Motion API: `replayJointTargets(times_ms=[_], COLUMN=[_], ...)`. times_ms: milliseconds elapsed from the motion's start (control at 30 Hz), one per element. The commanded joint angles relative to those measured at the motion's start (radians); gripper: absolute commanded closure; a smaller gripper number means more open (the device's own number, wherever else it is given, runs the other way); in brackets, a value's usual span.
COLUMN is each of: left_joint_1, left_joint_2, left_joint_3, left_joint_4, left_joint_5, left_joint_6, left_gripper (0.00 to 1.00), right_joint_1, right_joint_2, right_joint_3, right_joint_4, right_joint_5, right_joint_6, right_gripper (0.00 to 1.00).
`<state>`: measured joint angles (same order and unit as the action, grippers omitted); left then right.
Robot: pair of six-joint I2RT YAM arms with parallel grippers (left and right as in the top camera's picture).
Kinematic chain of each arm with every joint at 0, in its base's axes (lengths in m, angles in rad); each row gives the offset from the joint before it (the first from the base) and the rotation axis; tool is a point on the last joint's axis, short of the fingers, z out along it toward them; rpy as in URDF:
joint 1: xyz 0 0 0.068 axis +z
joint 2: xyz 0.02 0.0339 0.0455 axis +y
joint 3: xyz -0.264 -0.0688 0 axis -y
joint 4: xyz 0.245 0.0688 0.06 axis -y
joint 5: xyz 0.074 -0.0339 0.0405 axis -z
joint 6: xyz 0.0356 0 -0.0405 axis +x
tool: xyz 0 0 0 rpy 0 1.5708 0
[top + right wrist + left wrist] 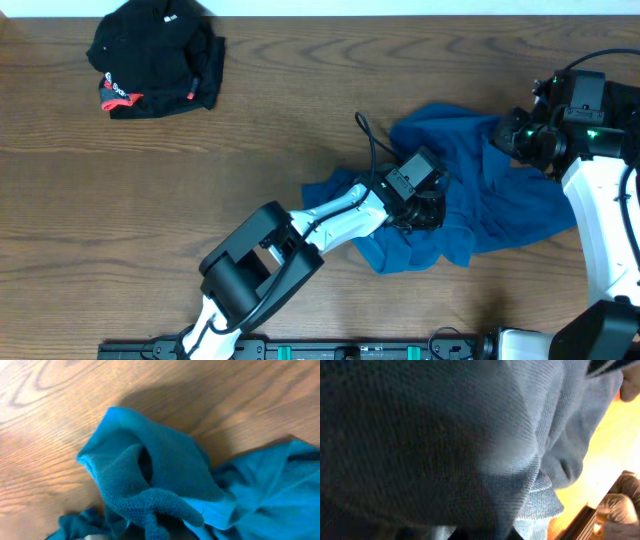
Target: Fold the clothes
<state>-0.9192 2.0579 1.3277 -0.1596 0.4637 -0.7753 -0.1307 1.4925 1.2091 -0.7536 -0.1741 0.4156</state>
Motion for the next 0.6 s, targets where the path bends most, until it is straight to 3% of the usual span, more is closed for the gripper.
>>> replayJointTargets(times_ms=[0,333,567], left_joint_1=[0.006,0.006,0.006], left_joint_2=[-0.095,-0.241,-0.436], left_joint_3=[-0.003,-0.003,-0.002], left_joint_4=[-0.021,-0.162,-0.321], left_joint_5=[-0.023,-0.069,-0.248], left_joint_6=[0.077,0.169,0.260], left_gripper=[0.94,0.94,0.94], right_joint_1=[-0.008,-0.008,-0.008], right_joint_2=[-0.052,-0.109,-0.194], right_joint_3=[0.023,0.023,0.023], right_joint_4=[-0.011,-0.071,-0.097], right_joint_5=[0.082,0.112,0.125], right_joint_6=[-0.014,-0.013,-0.013], right_gripper=[0.99,0.99,0.99])
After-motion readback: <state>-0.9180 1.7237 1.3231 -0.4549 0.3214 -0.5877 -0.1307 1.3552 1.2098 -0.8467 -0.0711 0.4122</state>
